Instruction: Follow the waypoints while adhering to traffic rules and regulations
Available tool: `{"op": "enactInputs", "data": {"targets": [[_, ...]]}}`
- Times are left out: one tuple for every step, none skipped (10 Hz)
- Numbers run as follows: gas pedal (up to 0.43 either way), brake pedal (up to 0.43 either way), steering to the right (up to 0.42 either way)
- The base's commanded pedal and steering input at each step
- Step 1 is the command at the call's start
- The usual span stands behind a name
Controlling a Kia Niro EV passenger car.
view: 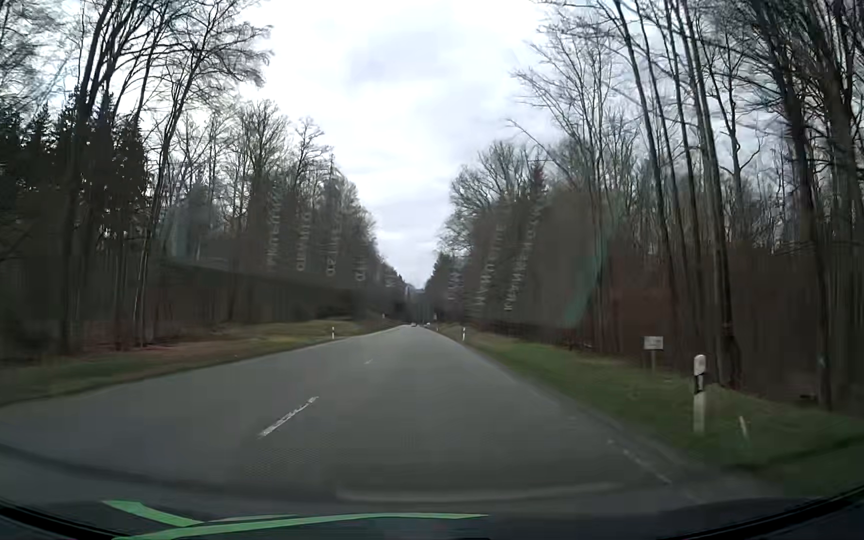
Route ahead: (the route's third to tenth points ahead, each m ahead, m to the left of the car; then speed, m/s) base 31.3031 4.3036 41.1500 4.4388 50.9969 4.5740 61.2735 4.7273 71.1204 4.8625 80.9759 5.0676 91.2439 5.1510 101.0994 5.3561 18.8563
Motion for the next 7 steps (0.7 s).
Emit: {"op": "enactInputs", "data": {"targets": [[0.189,0.0,0.0],[0.189,0.0,0.0],[0.189,0.0,0.001],[0.189,0.0,0.001],[0.189,0.0,0.001],[0.189,0.0,0.0],[0.189,0.0,0.001]]}}
